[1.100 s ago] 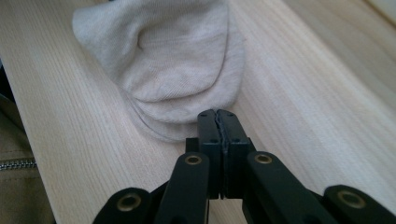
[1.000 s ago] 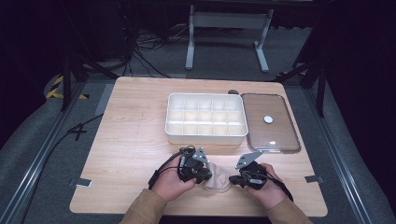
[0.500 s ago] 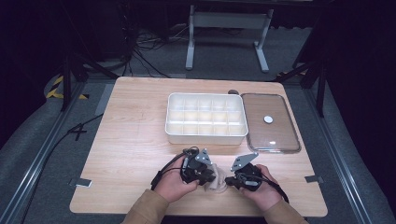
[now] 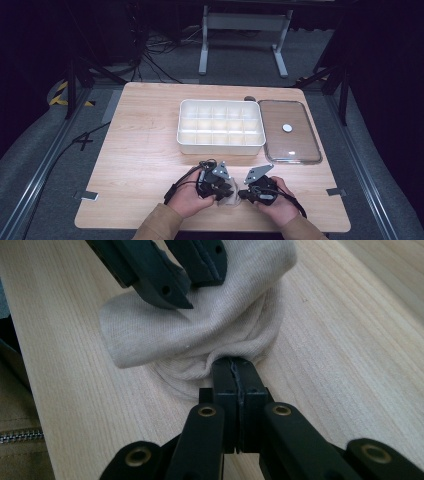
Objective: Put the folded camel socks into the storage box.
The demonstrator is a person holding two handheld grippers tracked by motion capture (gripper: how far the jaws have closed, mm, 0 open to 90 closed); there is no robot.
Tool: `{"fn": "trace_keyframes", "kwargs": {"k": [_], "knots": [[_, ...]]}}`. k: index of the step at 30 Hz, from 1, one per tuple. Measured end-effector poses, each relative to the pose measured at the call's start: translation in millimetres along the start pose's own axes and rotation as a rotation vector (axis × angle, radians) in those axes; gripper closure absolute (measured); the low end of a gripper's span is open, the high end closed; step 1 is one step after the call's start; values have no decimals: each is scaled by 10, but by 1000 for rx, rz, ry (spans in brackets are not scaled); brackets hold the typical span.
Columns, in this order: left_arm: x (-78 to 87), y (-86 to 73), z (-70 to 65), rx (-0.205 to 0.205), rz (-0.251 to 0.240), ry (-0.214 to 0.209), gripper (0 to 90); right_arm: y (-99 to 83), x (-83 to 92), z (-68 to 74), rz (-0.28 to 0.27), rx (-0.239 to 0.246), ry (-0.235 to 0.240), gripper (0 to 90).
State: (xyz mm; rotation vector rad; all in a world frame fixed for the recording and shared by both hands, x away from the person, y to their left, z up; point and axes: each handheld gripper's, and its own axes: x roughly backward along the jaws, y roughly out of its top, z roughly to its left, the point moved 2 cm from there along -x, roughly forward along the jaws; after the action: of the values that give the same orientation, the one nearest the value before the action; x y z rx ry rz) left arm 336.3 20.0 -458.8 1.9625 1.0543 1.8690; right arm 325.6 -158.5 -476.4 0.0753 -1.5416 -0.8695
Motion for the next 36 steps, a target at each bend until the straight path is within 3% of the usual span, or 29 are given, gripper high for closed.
{"fn": "trace_keyframes", "kwargs": {"k": [14,25,29,30,31,36], "knots": [[-116,-6,-39,-2,-15,6,773,-1,-2,8,-1,4,2,898],[-109,-14,-44,11,-15,11,778,1,64,-22,-20,-11,3,897],[-110,-11,-45,7,-15,17,777,96,226,-59,-122,-15,-44,898],[-110,-11,-45,7,-15,17,778,96,226,-59,-122,-15,-44,898],[-110,-11,-53,11,-13,20,777,145,268,-67,-164,-21,-47,898],[-110,-10,-59,9,-12,25,777,228,287,-65,-218,-10,-55,898]]}}
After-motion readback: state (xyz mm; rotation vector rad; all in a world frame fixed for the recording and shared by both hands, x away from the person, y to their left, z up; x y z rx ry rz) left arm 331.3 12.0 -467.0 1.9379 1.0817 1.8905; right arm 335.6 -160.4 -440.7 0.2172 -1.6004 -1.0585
